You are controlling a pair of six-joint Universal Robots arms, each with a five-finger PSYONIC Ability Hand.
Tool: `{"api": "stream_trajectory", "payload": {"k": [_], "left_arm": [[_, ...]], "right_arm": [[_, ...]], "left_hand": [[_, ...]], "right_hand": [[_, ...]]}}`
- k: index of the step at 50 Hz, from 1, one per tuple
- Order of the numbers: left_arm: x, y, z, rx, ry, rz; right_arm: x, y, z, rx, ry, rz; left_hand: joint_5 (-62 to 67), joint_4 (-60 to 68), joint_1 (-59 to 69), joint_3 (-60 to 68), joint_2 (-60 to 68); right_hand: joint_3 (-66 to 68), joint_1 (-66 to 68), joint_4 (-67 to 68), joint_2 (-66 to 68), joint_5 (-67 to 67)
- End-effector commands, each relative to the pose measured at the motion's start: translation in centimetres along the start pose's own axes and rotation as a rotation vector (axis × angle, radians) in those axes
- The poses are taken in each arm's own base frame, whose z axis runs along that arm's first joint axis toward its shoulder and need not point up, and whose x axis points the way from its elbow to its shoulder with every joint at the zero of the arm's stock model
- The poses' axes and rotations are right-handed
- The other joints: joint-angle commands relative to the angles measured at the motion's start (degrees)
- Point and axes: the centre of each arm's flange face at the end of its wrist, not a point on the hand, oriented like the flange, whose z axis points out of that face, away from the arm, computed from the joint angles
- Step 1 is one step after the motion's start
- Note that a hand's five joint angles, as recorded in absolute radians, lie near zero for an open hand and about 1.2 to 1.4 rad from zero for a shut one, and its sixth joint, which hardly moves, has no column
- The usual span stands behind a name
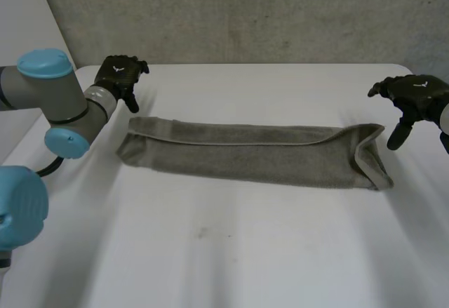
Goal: Fold the towel.
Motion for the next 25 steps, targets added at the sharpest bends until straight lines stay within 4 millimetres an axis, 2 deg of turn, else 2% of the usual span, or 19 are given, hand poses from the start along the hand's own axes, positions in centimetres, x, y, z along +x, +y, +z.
{"api": "stream_trajectory", "payload": {"k": [1,2,3,5,6,8,11,14,16,17,18,19,21,22,24,25], "left_arm": [[1.0,-0.6,-3.5,-0.088,0.051,-0.023],[0.9,-1.1,-4.0,-0.079,0.055,-0.021],[0.9,-1.1,-4.0,-0.078,0.055,-0.021],[0.5,-1.5,-4.6,-0.054,0.052,-0.018],[0.5,-1.5,-4.6,-0.054,0.052,-0.018],[0.6,-1.6,-5.0,-0.042,0.062,-0.017],[0.7,-1.4,-5.1,-0.049,0.071,-0.018],[1.0,-1.1,-5.4,-0.065,0.083,-0.024],[1.5,-0.9,-6.3,-0.108,0.105,-0.035],[1.5,-0.9,-6.3,-0.108,0.105,-0.035],[1.7,-0.8,-6.9,-0.133,0.115,-0.039],[1.7,-0.8,-6.9,-0.133,0.115,-0.039],[2.1,-0.5,-8.1,-0.174,0.132,-0.047],[2.1,-0.5,-8.1,-0.174,0.132,-0.047],[2.2,-0.6,-9.1,-0.194,0.135,-0.053],[2.2,-0.6,-9.1,-0.195,0.135,-0.053]], "right_arm": [[0.6,0.7,0.9,0.041,0.039,-0.182],[1.0,1.4,1.6,0.024,0.044,-0.262],[1.0,1.5,1.6,0.024,0.044,-0.262],[1.9,3.7,3.1,-0.029,0.036,-0.49],[1.9,3.7,3.1,-0.03,0.036,-0.491],[2.1,5.1,4.3,-0.054,0.036,-0.751],[2.0,5.4,4.8,-0.052,0.039,-0.828],[2.2,5.3,5.1,-0.029,0.078,-0.773],[2.3,3.8,4.2,0.011,0.099,-0.573],[2.3,3.8,4.2,0.012,0.099,-0.572],[2.2,2.3,3.2,0.049,0.105,-0.453],[2.2,2.3,3.2,0.049,0.105,-0.451],[1.8,0.8,1.7,0.099,0.091,-0.226],[1.8,0.8,1.7,0.099,0.091,-0.225],[0.9,0.1,0.4,0.123,0.049,-0.071],[0.9,0.1,0.4,0.124,0.049,-0.071]], "left_hand": [[1.94,1.77,1.66,1.75,1.73],[1.44,1.27,1.16,1.25,1.23],[1.44,1.26,1.15,1.25,1.23],[1.44,1.26,1.15,1.25,1.23],[1.44,1.26,1.15,1.25,1.23],[1.44,1.26,1.15,1.25,1.23],[1.44,1.26,1.15,1.25,1.23],[2.79,2.61,2.5,2.6,2.57],[5.46,5.28,5.17,5.27,5.25],[5.48,5.3,5.19,5.29,5.26],[8.81,8.63,8.52,8.62,8.59],[8.84,8.66,8.55,8.65,8.63],[16.87,16.69,16.58,16.68,16.66],[16.91,16.74,16.63,16.72,16.7],[31.32,31.14,31.03,31.13,31.11],[31.38,31.2,31.09,31.19,31.17]], "right_hand": [[-3.86,-3.29,-4.67,-3.51,-3.24],[-3.86,-3.29,-4.67,-3.51,-3.24],[-3.86,-3.29,-4.67,-3.51,-3.24],[-3.86,-3.29,-4.67,-3.51,-3.24],[-3.86,-3.29,-4.67,-3.51,-3.24],[-3.86,-3.29,-4.67,-3.51,-3.24],[-3.86,-3.29,-4.67,-3.51,-3.24],[-3.86,-3.29,-4.67,-3.51,-3.24],[-3.86,-3.29,-4.67,-3.51,-3.24],[-3.86,-3.29,-4.67,-3.51,-3.24],[-3.86,-3.29,-4.67,-3.51,-3.24],[-3.86,-3.29,-4.67,-3.51,-3.24],[-3.86,-3.29,-4.67,-3.51,-3.24],[-3.86,-3.29,-4.67,-3.51,-3.24],[-3.86,-3.29,-4.67,-3.51,-3.24],[-3.86,-3.29,-4.67,-3.51,-3.24]]}}
